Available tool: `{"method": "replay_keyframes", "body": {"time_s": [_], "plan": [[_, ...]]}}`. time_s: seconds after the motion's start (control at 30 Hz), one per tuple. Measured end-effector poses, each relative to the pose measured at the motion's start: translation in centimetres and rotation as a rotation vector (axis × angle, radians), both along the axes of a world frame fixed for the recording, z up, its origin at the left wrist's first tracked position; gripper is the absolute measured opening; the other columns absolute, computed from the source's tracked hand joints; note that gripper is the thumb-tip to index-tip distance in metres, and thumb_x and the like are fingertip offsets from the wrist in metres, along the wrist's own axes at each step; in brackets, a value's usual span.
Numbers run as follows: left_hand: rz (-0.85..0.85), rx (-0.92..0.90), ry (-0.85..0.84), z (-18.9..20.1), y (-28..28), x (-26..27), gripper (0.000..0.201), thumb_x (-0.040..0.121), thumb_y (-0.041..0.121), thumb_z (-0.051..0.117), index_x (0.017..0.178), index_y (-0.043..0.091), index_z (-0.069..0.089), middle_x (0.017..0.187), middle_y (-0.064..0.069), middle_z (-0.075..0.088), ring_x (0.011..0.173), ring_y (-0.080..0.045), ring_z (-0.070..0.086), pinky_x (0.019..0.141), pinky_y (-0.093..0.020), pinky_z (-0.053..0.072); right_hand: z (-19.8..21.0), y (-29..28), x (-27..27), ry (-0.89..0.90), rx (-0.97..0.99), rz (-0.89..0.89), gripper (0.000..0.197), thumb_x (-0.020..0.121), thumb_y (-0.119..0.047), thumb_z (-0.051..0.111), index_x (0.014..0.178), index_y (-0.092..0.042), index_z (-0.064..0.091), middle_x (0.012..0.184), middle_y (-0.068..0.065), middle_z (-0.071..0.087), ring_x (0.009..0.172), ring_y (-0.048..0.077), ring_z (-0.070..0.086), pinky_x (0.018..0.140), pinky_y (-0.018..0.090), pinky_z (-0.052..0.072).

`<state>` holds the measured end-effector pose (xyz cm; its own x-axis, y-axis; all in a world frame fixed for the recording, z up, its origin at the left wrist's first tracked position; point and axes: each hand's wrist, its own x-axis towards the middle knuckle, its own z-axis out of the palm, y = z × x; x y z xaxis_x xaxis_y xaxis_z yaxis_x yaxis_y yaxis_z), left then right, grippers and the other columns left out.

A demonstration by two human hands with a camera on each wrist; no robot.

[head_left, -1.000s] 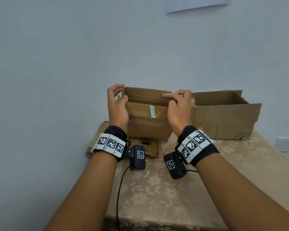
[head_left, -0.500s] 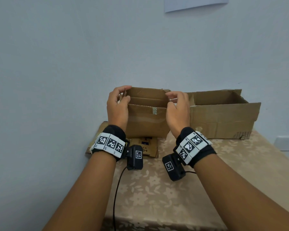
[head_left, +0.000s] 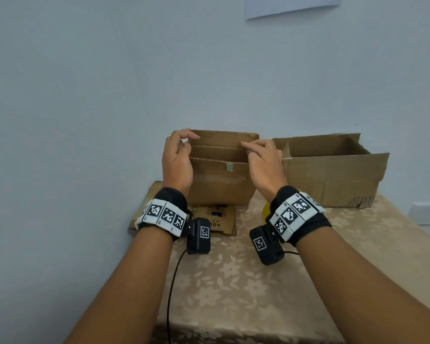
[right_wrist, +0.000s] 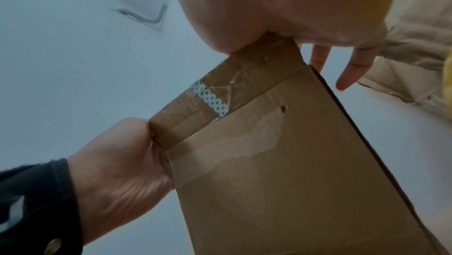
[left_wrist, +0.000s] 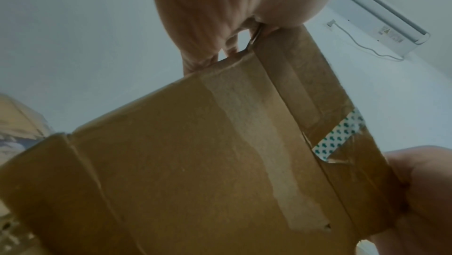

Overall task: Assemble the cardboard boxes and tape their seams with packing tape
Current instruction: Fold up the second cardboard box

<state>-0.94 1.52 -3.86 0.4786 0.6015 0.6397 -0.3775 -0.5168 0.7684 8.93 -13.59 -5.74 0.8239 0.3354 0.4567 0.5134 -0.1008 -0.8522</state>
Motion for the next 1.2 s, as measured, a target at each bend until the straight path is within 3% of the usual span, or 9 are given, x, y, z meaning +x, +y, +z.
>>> {"method": "replay_keyframes", "body": {"time_s": [0.17,0.27,0.37,0.5,0.73,0.9,1.0,1.07,1.2], "plan": [[0.018,-0.023,-0.048,-0.2,-0.2,-0.1,0.037,0.100,-0.004,0.042,0.113,0.023,0.063,0.121,0.014,0.063,0.108,0.019,0.053,0.095,-0.010,0.043,0.3,-0.2,0.1,0.037,-0.058,-0.002,0.050,0.102,-0.014,0.033,0.135,-0.033,0.064,0.133,-0.008,0.042,0.136,0.016,0.028,0.121,0.050,0.023],[0.017,-0.009,-0.050,-0.3,-0.5,0.0,0.034,0.099,-0.008,0.041,0.106,0.018,0.061,0.126,0.007,0.063,0.106,0.020,0.056,0.090,-0.003,0.042,0.5,-0.2,0.0,0.053,-0.070,0.008,0.050,0.103,-0.014,0.033,0.139,-0.031,0.061,0.138,-0.005,0.040,0.138,0.017,0.027,0.121,0.050,0.023],[0.048,0.040,-0.059,-0.3,-0.3,-0.1,0.041,0.096,-0.008,0.043,0.094,0.026,0.065,0.130,0.010,0.059,0.117,0.005,0.058,0.098,-0.014,0.046,0.5,-0.3,0.0,0.045,-0.094,0.015,0.051,0.103,-0.012,0.032,0.143,-0.028,0.059,0.143,-0.003,0.039,0.139,0.019,0.026,0.121,0.047,0.023],[0.103,0.110,-0.043,-0.1,0.1,0.0,0.051,0.093,-0.012,0.044,0.075,0.026,0.072,0.127,0.009,0.055,0.124,0.001,0.051,0.101,-0.012,0.042,0.6,-0.3,0.0,0.041,-0.087,0.014,0.048,0.106,-0.012,0.032,0.143,-0.026,0.060,0.142,-0.001,0.039,0.139,0.020,0.026,0.119,0.037,0.022],[0.221,0.161,0.017,0.0,0.3,-0.3,0.043,0.097,-0.003,0.043,0.110,0.018,0.079,0.119,0.000,0.060,0.104,0.004,0.054,0.085,-0.003,0.041,0.6,-0.3,-0.1,0.041,-0.093,0.014,0.049,0.105,-0.011,0.032,0.145,-0.024,0.058,0.142,0.000,0.039,0.140,0.021,0.025,0.114,0.031,0.020],[0.121,0.138,0.040,0.1,0.1,-0.8,0.033,0.101,0.002,0.042,0.111,0.017,0.069,0.109,0.003,0.071,0.097,0.007,0.062,0.089,-0.016,0.050,0.7,-0.4,0.1,0.068,-0.090,0.047,0.052,0.103,-0.008,0.030,0.147,-0.021,0.054,0.144,-0.002,0.040,0.140,0.021,0.024,0.108,0.026,0.017],[0.029,0.018,0.040,0.0,0.3,-0.8,0.013,0.102,0.023,0.040,0.111,0.020,0.050,0.102,0.002,0.078,0.097,-0.002,0.067,0.089,-0.015,0.044,0.7,-0.5,0.1,0.077,-0.096,0.049,0.052,0.103,-0.010,0.030,0.149,-0.021,0.052,0.146,-0.002,0.040,0.142,0.022,0.023,0.114,0.031,0.018],[0.007,0.021,0.052,-0.1,0.7,-0.7,0.027,0.094,0.041,0.034,0.101,0.023,0.054,0.106,0.000,0.079,0.108,-0.010,0.067,0.102,-0.028,0.043,0.8,-0.5,0.0,0.082,-0.094,0.050,0.051,0.103,-0.012,0.032,0.149,-0.022,0.052,0.148,-0.002,0.039,0.144,0.023,0.021,0.118,0.036,0.019],[-0.022,0.090,0.176,-0.4,0.9,-0.5,0.055,0.095,0.053,0.028,0.089,0.029,0.078,0.128,0.006,0.071,0.129,-0.011,0.057,0.119,-0.049,0.035,0.9,-0.4,-0.4,0.109,-0.051,0.051,0.047,0.104,-0.015,0.036,0.147,-0.022,0.054,0.153,-0.001,0.041,0.147,0.021,0.023,0.121,0.040,0.022]]}}
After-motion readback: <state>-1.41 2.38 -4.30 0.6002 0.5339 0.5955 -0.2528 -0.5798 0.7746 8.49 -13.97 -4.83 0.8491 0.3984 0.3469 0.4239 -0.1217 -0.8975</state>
